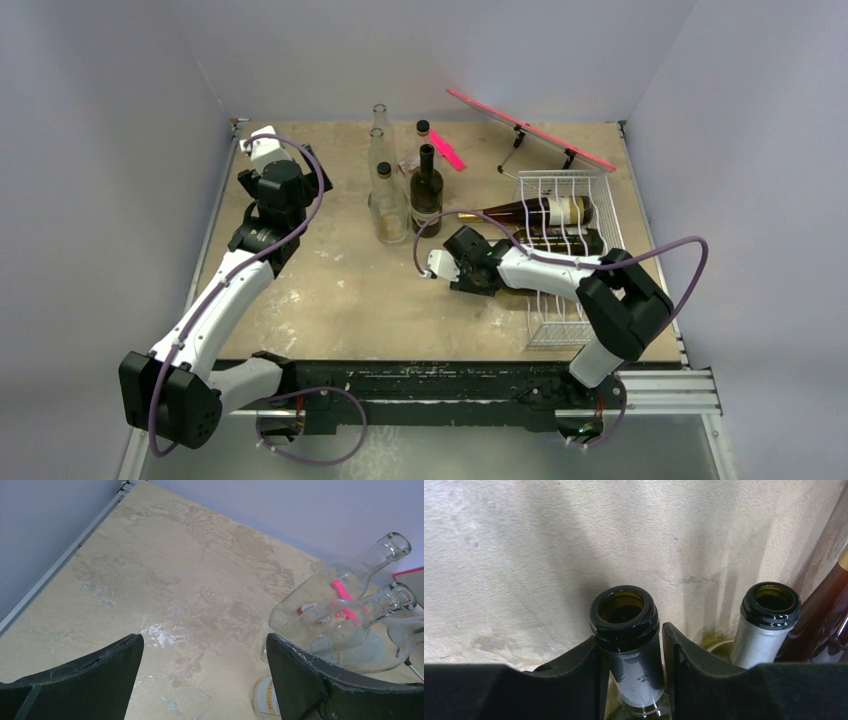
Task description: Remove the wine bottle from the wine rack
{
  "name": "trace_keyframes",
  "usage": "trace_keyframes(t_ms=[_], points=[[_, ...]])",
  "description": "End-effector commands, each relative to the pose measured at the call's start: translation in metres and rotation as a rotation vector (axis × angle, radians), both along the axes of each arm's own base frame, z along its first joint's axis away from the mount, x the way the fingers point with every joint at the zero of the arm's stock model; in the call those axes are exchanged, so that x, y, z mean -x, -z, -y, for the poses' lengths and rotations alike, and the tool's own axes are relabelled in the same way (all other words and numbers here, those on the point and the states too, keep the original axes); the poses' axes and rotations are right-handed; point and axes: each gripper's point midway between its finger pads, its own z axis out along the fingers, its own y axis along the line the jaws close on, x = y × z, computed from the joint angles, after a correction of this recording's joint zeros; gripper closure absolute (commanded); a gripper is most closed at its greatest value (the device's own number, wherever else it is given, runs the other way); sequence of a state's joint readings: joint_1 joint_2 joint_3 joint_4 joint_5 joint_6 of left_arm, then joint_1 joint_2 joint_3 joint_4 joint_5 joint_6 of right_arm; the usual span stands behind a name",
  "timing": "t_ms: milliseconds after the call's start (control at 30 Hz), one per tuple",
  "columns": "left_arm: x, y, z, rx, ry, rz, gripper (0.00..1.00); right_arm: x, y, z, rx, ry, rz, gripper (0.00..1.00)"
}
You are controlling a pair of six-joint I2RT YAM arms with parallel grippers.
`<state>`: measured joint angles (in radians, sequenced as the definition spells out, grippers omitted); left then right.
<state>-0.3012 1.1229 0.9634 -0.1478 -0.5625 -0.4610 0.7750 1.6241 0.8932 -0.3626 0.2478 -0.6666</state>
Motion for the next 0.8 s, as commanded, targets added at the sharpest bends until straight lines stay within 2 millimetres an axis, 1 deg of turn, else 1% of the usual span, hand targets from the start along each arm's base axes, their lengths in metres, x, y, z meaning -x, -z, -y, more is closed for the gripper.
trace_keyframes(t_ms=[0,67,200,300,533,567,600,700,767], points=[[-0.004,-0.029,-0.003,0.021,-0.017,0.077,0.08,0.008,-0.003,-0.013,-0.037,-0.046,-0.027,0.59],[-0.004,-0.030,-0.004,0.019,-0.020,0.077,0.08,0.012,-0.007,-0.021,-0.065,-0.064,-0.034,0.63],[-0.002,-0.031,-0.005,0.016,-0.026,0.081,0.08,0.023,-0.006,-0.031,-0.080,-0.084,-0.046,0.71],[-0.003,-0.030,-0.004,0.019,-0.022,0.080,0.08,0.027,-0.008,-0.040,-0.090,-0.095,-0.034,0.77],[-0.005,-0.026,-0.004,0.013,-0.023,0.068,0.08,0.028,-0.020,-0.075,-0.147,-0.128,0.006,0.87],[-0.005,-0.025,-0.004,0.010,-0.025,0.066,0.08,0.023,-0.031,-0.087,-0.175,-0.129,0.034,0.89],[-0.005,-0.024,-0.005,0.007,-0.028,0.063,0.08,0.022,-0.037,-0.095,-0.190,-0.136,0.048,0.92],[-0.006,-0.021,-0.005,0.001,-0.030,0.056,0.08,0.024,-0.056,-0.117,-0.240,-0.161,0.075,0.99],[-0.007,-0.020,-0.005,0.001,-0.030,0.052,0.08,0.025,-0.074,-0.132,-0.293,-0.181,0.091,1.00]])
